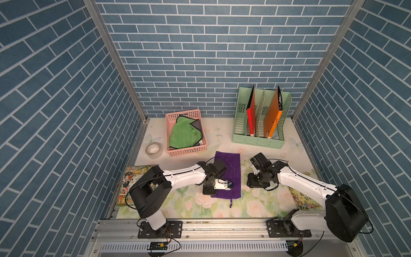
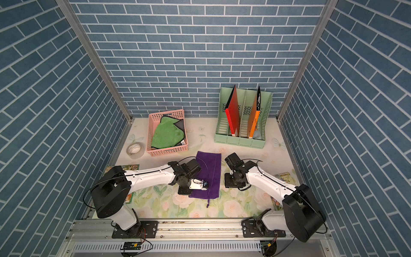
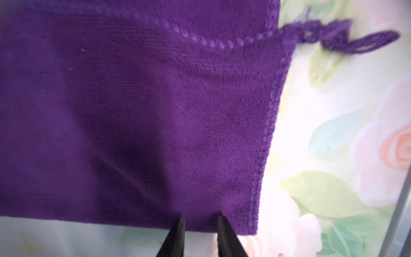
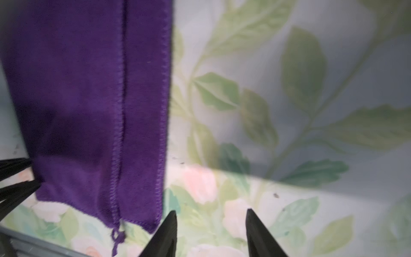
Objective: Fold the square dishcloth
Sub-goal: Smooth out the cleaning item at the center of the board.
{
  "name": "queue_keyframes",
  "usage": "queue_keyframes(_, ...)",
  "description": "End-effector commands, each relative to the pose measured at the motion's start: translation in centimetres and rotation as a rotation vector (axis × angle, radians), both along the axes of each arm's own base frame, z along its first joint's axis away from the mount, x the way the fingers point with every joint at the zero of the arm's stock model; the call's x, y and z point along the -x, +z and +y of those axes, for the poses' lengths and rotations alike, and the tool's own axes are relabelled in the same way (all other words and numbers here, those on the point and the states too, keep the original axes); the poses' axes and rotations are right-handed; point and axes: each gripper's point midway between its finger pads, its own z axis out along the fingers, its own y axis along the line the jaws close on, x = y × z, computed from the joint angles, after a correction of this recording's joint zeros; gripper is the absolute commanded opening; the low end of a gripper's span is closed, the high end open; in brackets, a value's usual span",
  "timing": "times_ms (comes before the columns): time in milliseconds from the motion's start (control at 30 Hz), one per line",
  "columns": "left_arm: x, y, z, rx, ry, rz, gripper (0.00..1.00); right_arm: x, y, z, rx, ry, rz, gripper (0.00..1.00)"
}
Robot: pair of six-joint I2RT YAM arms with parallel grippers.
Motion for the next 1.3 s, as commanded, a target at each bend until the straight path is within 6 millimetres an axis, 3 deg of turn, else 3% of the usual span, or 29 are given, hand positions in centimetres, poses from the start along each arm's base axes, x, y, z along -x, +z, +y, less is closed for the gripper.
queue_keyframes(0,0.2,2.1,0.4,0.04,-0.008,0.016,0.33,0.3,2.1,5.4,-0.227,0.013,0.016,0.48)
queue_keyframes(133,0.0,3.7,2.3,0.08,0.046,0.067,0.33,1.4,2.5,9.4,-0.384,0.067,0.068,0.45)
queue_keyframes(267,0.2,5.1,3.9,0.128,0.079,0.097,0.32,2.3,1.0,11.2,-0.382,0.103,0.112,0.45)
queue_keyframes(400,1.0,4.8,4.8,0.146,0.094,0.12,0.32,3.0,-2.0,10.9,-0.359,0.082,0.174,0.41)
queue_keyframes(533,1.7,4.1,4.6,0.165,0.074,0.139,0.32,3.0,-5.2,7.8,-0.166,0.04,0.185,0.37)
queue_keyframes(600,2.1,3.9,3.8,0.185,0.051,0.156,0.32,2.4,-4.2,7.2,-0.138,0.031,0.143,0.36)
queue_keyframes(733,4.2,3.1,1.5,0.195,-0.046,0.21,0.3,1.9,0.5,8.4,-0.243,0.06,0.081,0.41)
queue_keyframes(800,5.1,2.5,0.8,0.194,-0.085,0.227,0.29,1.6,1.6,7.3,-0.203,0.074,0.053,0.42)
queue_keyframes(1000,7.0,0.9,-1.0,0.179,-0.167,0.24,0.27,1.3,1.9,1.4,0.037,0.09,-0.016,0.45)
queue_keyframes(1133,6.0,-0.6,-0.9,0.147,-0.173,0.176,0.27,0.4,2.3,-0.1,0.019,0.021,-0.032,0.47)
queue_keyframes(1267,5.5,-1.6,-0.1,0.111,-0.187,0.136,0.27,-1.0,3.9,-0.7,-0.037,-0.03,-0.074,0.53)
